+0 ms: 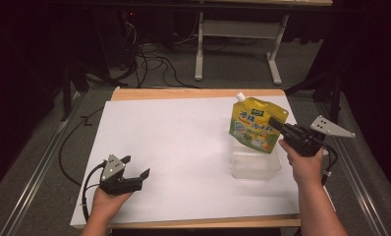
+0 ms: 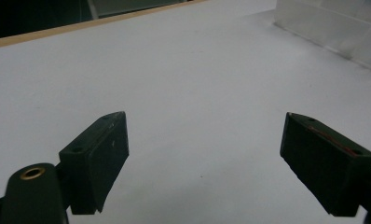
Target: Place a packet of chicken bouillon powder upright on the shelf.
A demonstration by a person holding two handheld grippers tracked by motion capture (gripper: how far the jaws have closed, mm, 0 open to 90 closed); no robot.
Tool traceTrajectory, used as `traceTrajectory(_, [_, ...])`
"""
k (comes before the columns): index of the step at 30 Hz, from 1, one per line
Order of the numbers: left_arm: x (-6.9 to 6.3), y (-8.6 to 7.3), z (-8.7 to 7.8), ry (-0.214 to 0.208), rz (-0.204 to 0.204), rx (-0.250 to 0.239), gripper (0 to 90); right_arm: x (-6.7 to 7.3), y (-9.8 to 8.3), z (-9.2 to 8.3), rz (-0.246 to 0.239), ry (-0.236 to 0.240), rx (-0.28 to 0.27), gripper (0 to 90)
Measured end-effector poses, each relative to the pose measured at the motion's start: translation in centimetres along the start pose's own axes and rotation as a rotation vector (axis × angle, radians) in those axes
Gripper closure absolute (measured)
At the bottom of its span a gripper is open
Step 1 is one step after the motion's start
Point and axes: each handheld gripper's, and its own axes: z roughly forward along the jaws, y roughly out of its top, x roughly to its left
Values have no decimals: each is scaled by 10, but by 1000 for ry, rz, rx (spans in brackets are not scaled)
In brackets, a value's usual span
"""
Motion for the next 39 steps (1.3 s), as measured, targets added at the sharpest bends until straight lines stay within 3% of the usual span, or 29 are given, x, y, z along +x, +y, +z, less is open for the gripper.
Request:
traceTrajectory(9, [1,0,-1,2,-1,-2,157,-8,12,-7,-4,-21,-23,900])
traceTrajectory(28, [0,-2,1,4,12,21,157,-11,-1,-9,10,42,7,900])
traceTrajectory(39, [0,-2,1,6,15,23,157,-12,-6,-3,22,31,30,900])
